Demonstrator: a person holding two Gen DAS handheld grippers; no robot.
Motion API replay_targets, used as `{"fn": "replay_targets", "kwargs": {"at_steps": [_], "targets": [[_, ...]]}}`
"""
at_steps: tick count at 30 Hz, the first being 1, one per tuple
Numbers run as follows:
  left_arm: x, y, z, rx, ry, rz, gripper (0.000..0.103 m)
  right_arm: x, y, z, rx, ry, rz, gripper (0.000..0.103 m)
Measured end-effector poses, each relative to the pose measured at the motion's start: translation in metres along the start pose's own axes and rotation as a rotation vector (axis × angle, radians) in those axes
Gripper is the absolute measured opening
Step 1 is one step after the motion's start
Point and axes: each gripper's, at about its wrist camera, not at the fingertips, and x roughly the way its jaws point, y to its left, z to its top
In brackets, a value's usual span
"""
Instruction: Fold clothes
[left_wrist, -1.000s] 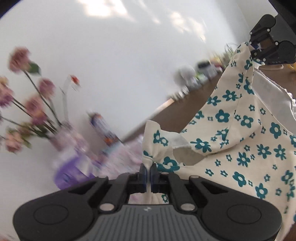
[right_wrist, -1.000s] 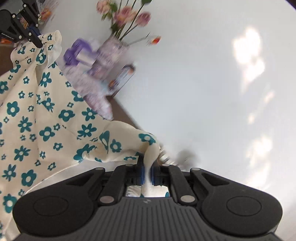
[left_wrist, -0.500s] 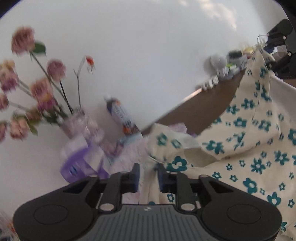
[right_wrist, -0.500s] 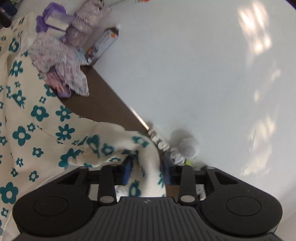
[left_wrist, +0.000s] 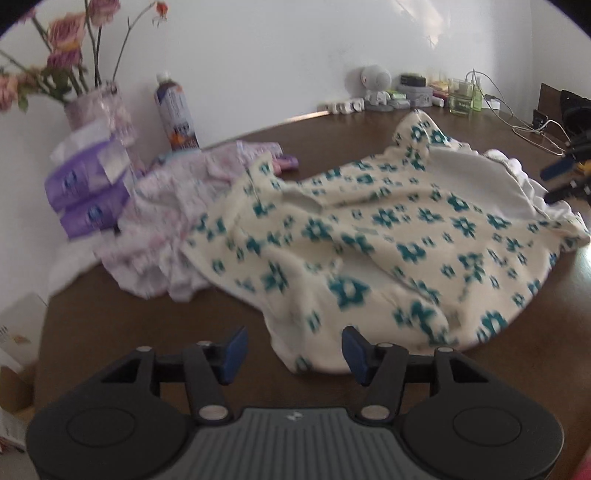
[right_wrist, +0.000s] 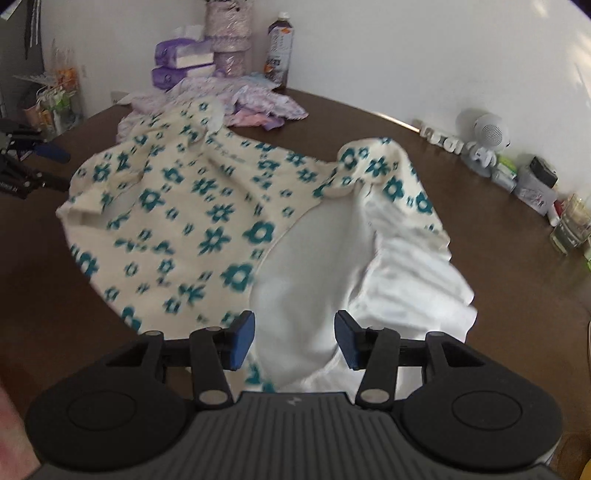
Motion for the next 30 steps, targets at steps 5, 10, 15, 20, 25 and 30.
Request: {"fn": "replay_targets", "kwargs": {"at_steps": [5, 10, 15, 20, 25, 30], "targets": [[0.006, -0.006, -0.008, -0.021, 0.003, -0.039, 0.055, 0.0, 0.009, -0.032, -0.007, 0.022, 0.035, 0.05], [0.019, -0.013, -0.001, 0.006, -0.028, -0.014, 0.051, 0.007, 0.004, -0.04, 0.02, 0.01, 0.047, 0.04], [0.024, -0.016, -0.002, 0.005, -0.016, -0.029, 0.0, 0.003, 0.004, -0.041, 0.062, -0.027, 0.012, 0.01], [-0.009, -0.016, -0.02, 0.026, -0.019, -0.006, 0.0, -0.012, 0.014, -0.048, 0.065, -0.011, 0.066, 0.008], [-0.05, -0.011, -0.052, -0.014, -0.013, 0.055, 0.0, -0.026, 0.033, -0.059, 0.064, 0.0, 0.165, 0.008], [-0.058, -0.009, -0.08, -0.054, 0.067, 0.106, 0.009, -0.021, 0.039, -0.059, 0.088, 0.017, 0.212, 0.014]]}}
